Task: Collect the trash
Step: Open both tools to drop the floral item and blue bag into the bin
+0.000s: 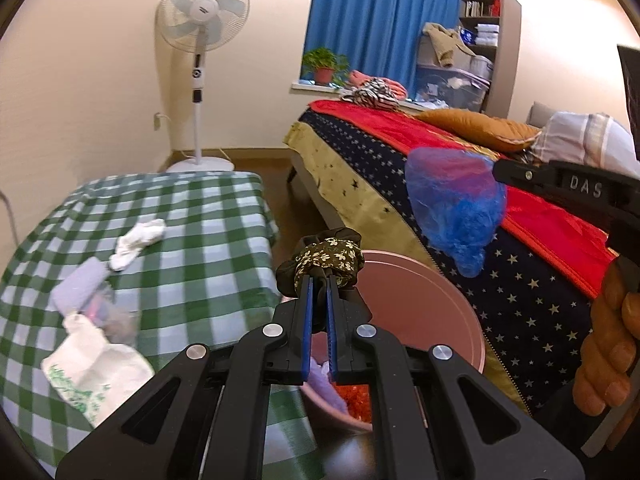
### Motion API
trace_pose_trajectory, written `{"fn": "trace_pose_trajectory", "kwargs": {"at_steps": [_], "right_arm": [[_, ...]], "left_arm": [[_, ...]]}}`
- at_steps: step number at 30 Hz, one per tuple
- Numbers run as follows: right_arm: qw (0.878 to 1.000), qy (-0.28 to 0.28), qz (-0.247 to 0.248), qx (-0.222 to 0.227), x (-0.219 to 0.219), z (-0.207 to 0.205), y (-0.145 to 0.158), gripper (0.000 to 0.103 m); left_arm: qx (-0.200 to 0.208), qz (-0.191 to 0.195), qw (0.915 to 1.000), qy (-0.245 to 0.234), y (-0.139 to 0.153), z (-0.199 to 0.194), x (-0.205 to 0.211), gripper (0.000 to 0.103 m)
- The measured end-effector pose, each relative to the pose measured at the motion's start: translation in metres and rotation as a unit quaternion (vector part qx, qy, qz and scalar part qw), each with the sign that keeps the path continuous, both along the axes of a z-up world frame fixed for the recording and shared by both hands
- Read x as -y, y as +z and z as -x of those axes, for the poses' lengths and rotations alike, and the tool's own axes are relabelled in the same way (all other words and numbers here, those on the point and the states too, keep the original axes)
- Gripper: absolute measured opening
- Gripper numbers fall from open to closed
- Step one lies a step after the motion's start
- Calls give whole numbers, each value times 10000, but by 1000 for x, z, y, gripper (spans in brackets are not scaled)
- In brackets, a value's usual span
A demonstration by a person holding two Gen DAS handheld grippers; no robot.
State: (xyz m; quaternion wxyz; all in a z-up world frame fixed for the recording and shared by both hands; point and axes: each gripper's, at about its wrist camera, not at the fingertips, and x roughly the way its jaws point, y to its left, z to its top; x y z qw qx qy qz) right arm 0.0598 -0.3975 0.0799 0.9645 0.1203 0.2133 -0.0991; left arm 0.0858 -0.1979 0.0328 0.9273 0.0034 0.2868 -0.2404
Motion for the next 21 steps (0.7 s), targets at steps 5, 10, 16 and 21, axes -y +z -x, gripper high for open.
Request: {"fn": "trace_pose_trajectory", "kwargs": {"at_steps": [5,10,16,21], "right_arm": [[9999,-92,-104,-67,7,-4,-4,0],[9998,-122,-120,-122,10,-8,-7,0],[9992,-247,-165,-282,13,-13,-13,10],[9991,-345,-184,-183,15,-10,-12,44]], "left_arm": [[-119,-39,9999,-71,-12,-8,13,6],[-226,-71,9997,-114,-21,-18,21,6],[-479,20,9983,-331,-31,-27,28,10],[-540,-50,9977,-402,-32,-26,26,30]]}}
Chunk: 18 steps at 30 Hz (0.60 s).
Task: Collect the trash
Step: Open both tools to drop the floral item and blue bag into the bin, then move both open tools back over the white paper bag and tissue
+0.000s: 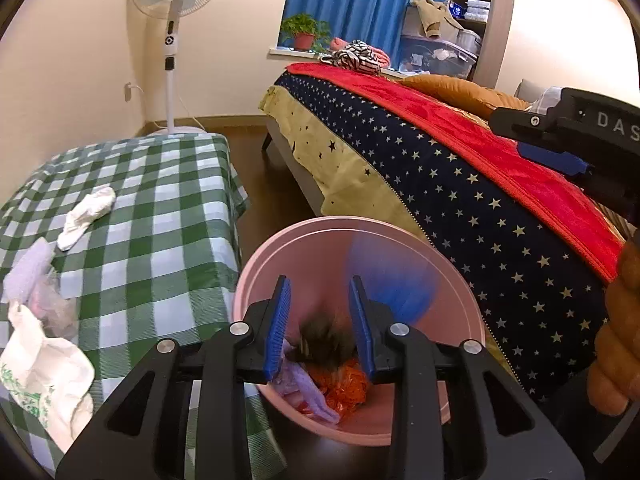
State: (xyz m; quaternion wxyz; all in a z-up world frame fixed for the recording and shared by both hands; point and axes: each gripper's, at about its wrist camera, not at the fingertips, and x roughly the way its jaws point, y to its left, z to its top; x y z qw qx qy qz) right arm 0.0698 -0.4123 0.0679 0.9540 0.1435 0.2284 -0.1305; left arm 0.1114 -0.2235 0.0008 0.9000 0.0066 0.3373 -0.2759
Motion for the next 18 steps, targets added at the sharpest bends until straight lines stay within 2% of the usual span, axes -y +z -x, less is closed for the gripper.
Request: {"fn": "trace_pose_trajectory", "kwargs": {"at_steps": [9,18], "right_arm": [[9992,334,204,52,-23,5,2,44],[9953,838,455,171,-65,8,9,44]], "left_arm": [[140,-24,9994,316,16,17,-43,30],[370,-29,9957,854,40,27,-111,30]]}}
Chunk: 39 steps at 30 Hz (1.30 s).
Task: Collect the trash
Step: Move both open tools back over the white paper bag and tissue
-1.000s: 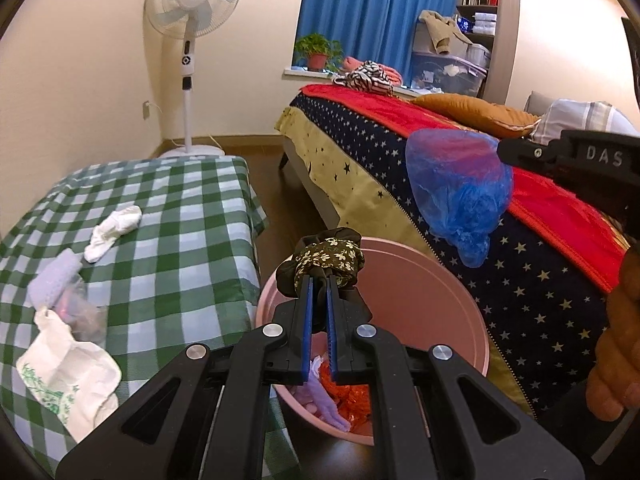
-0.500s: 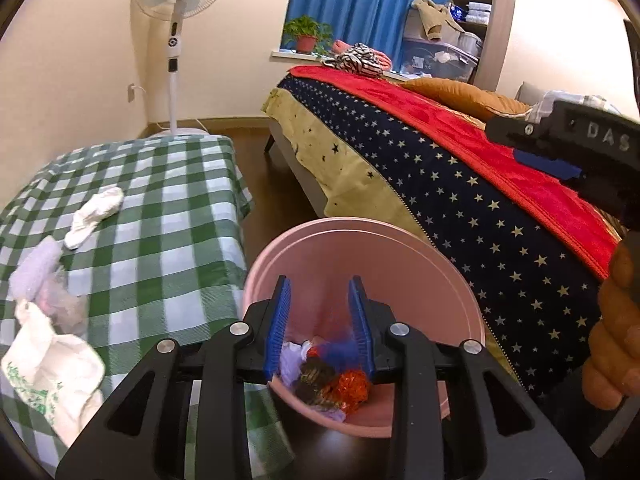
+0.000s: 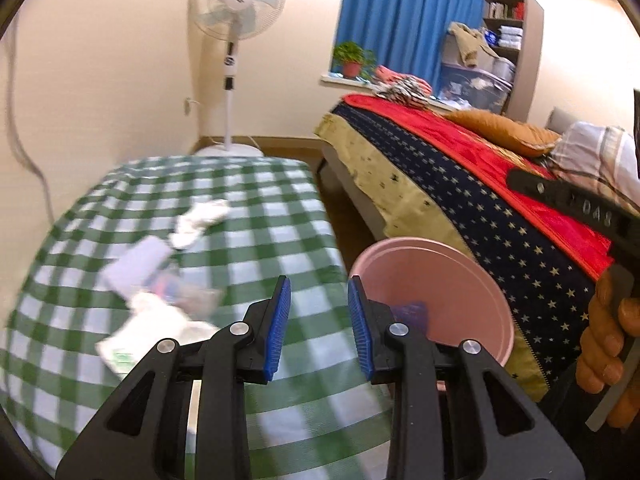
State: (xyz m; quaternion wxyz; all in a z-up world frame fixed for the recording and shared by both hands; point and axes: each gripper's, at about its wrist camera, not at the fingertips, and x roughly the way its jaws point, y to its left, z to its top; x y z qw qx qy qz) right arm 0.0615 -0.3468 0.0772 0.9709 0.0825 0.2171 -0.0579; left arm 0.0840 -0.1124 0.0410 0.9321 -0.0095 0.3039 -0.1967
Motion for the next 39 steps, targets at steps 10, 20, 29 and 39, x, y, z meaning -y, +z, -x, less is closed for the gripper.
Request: {"fn": "trace_pose_trajectory", "kwargs": {"at_steps": [10,20,29,39], "right_arm": [[9981,606,65,23,-46,-9,-2,44],[9910,1316,203,-149,-105,-36,-17,43],[9850,1639,321,-424,-139,-62,-40,43],[9813,1777,163,-728,-157,-90,-64,43]], "left_arm": [[-43,196,9969,766,-10,6,-74,29],[-546,495,9865,1460,-50,-2,-131,29],[-1029,974,9760,1654,-80,-22,-144,31],[-1219,1247,9706,1661,-91,-36,-145,31]]}}
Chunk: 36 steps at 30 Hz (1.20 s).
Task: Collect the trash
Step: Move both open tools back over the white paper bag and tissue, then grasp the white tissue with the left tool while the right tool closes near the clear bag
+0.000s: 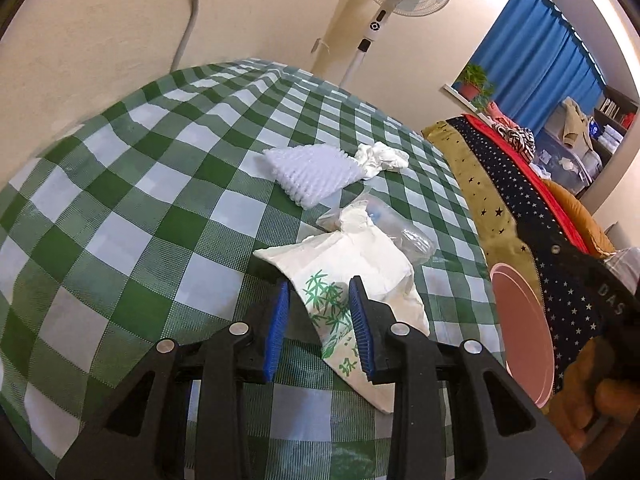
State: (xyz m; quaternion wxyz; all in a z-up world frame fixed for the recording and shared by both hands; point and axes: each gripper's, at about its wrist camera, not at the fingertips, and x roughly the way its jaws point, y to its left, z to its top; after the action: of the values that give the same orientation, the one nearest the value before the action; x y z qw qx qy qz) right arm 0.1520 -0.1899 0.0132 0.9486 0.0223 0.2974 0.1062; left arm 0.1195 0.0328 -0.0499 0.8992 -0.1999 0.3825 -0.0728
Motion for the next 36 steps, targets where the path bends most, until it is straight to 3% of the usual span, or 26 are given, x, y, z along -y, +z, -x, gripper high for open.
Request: {"fn": "trace_pose_trajectory", "kwargs": {"at_steps": [17,19,21,27,36], "right_arm": [[9963,466,82,-724,-38,-40,-42,42],[9954,525,28,-802,-38,-41,-45,37],[9945,600,46,-852,-40,-40,-47,22],[9948,677,123,-756,-41,-34,-43,6],[9980,443,58,-452,-23,-13,-21,0]], "left_arm": [[20,129,9999,-33,-3,-8,-3,26],[33,114,9999,-39,-3,-9,-3,25],[46,117,9999,-46,-1,-9,-4,22],[116,64,9999,-101,8,-5,-3,13],[358,-139,9991,-196,30,7,0,5]]}}
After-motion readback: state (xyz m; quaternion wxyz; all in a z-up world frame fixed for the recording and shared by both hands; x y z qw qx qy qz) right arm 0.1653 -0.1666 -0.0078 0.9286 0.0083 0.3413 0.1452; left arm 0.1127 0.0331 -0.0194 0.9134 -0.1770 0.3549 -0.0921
